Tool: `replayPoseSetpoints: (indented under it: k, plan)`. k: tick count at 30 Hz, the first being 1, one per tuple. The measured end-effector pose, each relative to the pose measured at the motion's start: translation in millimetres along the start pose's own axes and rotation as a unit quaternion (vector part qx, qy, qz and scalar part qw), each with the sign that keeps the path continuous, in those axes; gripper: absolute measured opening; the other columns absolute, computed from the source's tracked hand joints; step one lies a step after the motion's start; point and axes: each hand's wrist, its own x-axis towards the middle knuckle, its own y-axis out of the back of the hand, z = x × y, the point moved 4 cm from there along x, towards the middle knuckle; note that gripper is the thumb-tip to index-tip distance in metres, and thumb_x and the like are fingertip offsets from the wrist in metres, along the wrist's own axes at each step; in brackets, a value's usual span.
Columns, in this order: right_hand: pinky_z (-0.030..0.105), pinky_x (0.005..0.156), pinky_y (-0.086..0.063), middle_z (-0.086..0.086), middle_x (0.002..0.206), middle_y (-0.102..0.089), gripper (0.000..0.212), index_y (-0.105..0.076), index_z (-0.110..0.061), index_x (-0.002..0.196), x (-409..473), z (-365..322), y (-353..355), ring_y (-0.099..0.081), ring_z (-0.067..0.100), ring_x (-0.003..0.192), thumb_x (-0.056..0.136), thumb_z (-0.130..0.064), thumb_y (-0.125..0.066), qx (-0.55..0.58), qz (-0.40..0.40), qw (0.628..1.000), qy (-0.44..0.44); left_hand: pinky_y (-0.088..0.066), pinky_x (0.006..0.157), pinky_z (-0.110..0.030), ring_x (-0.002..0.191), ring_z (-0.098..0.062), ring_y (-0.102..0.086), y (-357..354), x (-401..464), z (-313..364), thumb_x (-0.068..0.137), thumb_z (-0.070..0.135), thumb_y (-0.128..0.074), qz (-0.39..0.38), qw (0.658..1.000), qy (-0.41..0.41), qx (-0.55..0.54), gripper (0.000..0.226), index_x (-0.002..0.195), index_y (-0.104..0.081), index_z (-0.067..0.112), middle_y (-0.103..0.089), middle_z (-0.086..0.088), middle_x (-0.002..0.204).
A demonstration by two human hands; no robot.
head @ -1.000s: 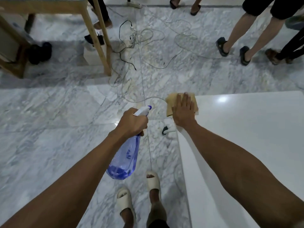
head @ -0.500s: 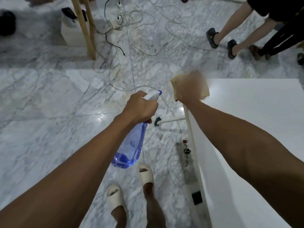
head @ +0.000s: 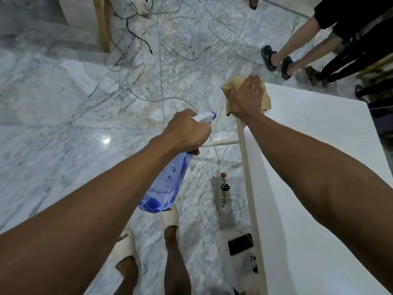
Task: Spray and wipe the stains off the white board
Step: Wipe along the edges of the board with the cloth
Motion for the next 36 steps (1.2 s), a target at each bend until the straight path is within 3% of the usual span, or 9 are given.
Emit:
replayPoseSetpoints:
  k: [2,6,10,14,20,23,26,31,36]
  plan:
    - [0.043,0.124,0.000,0.022,0.164,-0.005,0.078,-0.005,0.005,0.154,-9,3,1,-0.003,0.032,0.153,0.102,-0.045,-0.035,0.003,-0.003,1.000,0.004,-0.047,0.047,-0.023,0.039,-0.015,-0.061,-4,-4,-6,0.085,0.015,-0.054,-0.007,1.000,-0.006,-0.005,0.043,0.125,-0.065,0.011,-0.071,-0.018,0.098]
    - [0.043,0.124,0.000,0.022,0.164,-0.005,0.077,-0.005,0.005,0.154,-33,9,1,-0.002,0.032,0.153,0.102,-0.042,-0.036,0.002,0.002,1.000,0.004,-0.044,0.043,-0.019,0.037,-0.014,-0.061,-12,-14,-13,0.084,0.015,-0.052,-0.010,1.000,-0.021,-0.006,0.047,0.129,-0.064,0.013,-0.070,-0.017,0.100]
    - [0.043,0.124,0.001,0.023,0.164,-0.003,0.077,-0.004,0.006,0.154,-62,21,1,0.000,0.033,0.153,0.103,-0.041,-0.035,0.006,0.001,1.000,0.007,-0.039,0.038,-0.017,0.036,-0.015,-0.059,-29,-26,-21,0.083,0.016,-0.053,-0.028,0.999,-0.021,-0.006,0.043,0.124,-0.065,0.012,-0.067,-0.015,0.097]
    - [0.042,0.124,0.002,0.021,0.164,-0.001,0.078,-0.002,0.006,0.154,-91,33,2,0.003,0.032,0.153,0.103,-0.043,-0.035,0.012,-0.005,1.000,0.002,-0.041,0.038,-0.019,0.036,-0.016,-0.060,-50,-35,-30,0.087,0.018,-0.054,-0.028,1.000,-0.009,0.003,0.029,0.108,-0.060,-0.002,-0.068,-0.018,0.098]
    - [0.041,0.124,0.001,0.023,0.164,-0.002,0.076,-0.004,0.008,0.153,-142,49,3,0.000,0.032,0.153,0.104,-0.040,-0.035,0.010,0.007,1.000,0.014,-0.047,0.047,-0.024,0.039,-0.017,-0.062,-75,-61,-47,0.088,0.018,-0.055,-0.008,0.999,-0.012,-0.036,0.011,0.087,-0.065,0.014,-0.072,-0.018,0.094]
    - [0.041,0.124,0.002,0.024,0.164,0.000,0.075,-0.002,0.008,0.153,-174,61,2,0.003,0.032,0.153,0.104,-0.040,-0.034,0.004,-0.004,1.000,0.010,-0.049,0.050,-0.026,0.038,-0.016,-0.061,-88,-80,-53,0.087,0.014,-0.054,0.004,0.998,-0.019,-0.067,0.019,0.086,-0.069,0.025,-0.073,-0.020,0.096]
    - [0.041,0.124,0.003,0.023,0.164,0.002,0.076,-0.001,0.007,0.153,-211,75,5,0.004,0.032,0.153,0.104,-0.041,-0.034,0.011,-0.013,1.000,0.011,-0.050,0.050,-0.028,0.039,-0.017,-0.061,-104,-101,-66,0.087,0.015,-0.052,0.014,0.996,-0.015,-0.087,0.035,0.115,-0.072,0.020,-0.073,-0.022,0.095]
    - [0.041,0.124,0.002,0.023,0.164,0.002,0.081,0.000,0.007,0.153,-284,102,5,0.004,0.032,0.153,0.103,-0.046,-0.034,0.006,-0.020,1.000,0.012,-0.051,0.055,-0.032,0.037,-0.016,-0.059,-140,-148,-92,0.089,0.013,-0.053,0.025,0.996,-0.004,-0.085,0.030,0.100,-0.068,-0.010,-0.072,-0.030,0.095]
    - [0.040,0.124,0.003,0.022,0.164,0.003,0.078,0.000,0.006,0.153,-345,129,4,0.005,0.031,0.153,0.103,-0.042,-0.034,0.000,-0.018,1.000,0.020,-0.045,0.055,-0.033,0.036,-0.018,-0.056,-178,-196,-113,0.090,0.014,-0.054,0.011,0.994,-0.003,-0.111,0.025,0.090,-0.065,-0.008,-0.063,-0.024,0.082]
